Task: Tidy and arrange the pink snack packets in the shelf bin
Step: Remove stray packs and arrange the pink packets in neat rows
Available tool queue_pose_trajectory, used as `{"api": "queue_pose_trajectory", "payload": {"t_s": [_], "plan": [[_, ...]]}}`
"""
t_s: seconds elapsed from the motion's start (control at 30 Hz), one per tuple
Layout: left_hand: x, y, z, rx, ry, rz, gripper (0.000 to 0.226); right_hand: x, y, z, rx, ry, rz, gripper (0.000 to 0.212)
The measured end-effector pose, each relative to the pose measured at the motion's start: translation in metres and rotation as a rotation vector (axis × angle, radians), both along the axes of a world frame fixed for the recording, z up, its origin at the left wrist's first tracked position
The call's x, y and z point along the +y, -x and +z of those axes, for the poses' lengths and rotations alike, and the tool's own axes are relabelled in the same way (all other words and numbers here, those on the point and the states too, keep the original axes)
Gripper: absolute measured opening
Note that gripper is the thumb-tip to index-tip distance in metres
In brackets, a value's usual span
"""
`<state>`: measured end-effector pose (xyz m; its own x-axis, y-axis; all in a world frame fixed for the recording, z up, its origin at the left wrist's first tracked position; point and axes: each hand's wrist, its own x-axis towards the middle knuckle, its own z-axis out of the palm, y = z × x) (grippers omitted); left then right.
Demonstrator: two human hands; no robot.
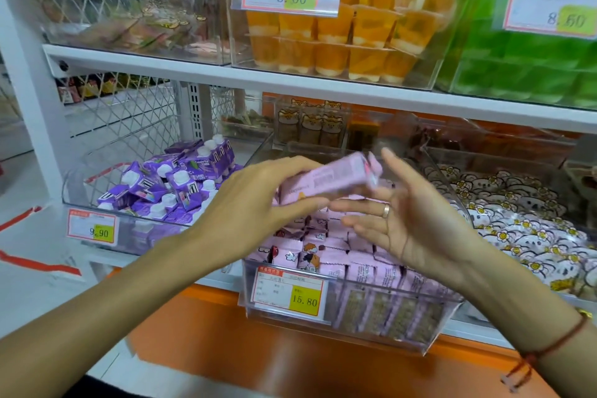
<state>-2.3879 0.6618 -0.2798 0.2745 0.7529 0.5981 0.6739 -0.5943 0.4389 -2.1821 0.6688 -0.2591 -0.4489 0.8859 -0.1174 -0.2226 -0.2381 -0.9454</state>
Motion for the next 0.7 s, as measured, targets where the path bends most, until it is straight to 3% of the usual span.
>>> {"api": "queue_pose_trajectory", "payload": {"t_s": [0.1, 0.3, 0.43, 0.57, 0.63, 0.7], "plan": [[0.002, -0.004, 0.002, -0.271, 0.266, -0.117, 0.029, 0.004, -0.003, 0.002, -0.066, -0.160, -0.057, 0.062], [0.000, -0.009, 0.001, -0.262, 0.349, -0.219, 0.036, -0.004, 0.007, -0.010, -0.290, -0.597, -0.208, 0.041], [0.002, 0.012, 0.003, -0.010, 0.353, -0.085, 0.061, 0.003, 0.005, -0.015, -0.205, -0.497, -0.394, 0.029], [-0.003, 0.026, 0.002, 0.350, 0.238, -0.013, 0.043, 0.014, -0.007, -0.014, -0.033, -0.260, -0.551, 0.030], [-0.004, 0.026, 0.004, 0.529, 0.194, 0.003, 0.036, 0.013, -0.007, -0.015, -0.028, -0.228, -0.546, 0.039], [-0.004, 0.027, 0.007, 0.596, 0.198, 0.008, 0.033, 0.008, -0.002, -0.018, -0.091, -0.246, -0.488, 0.039]]}}
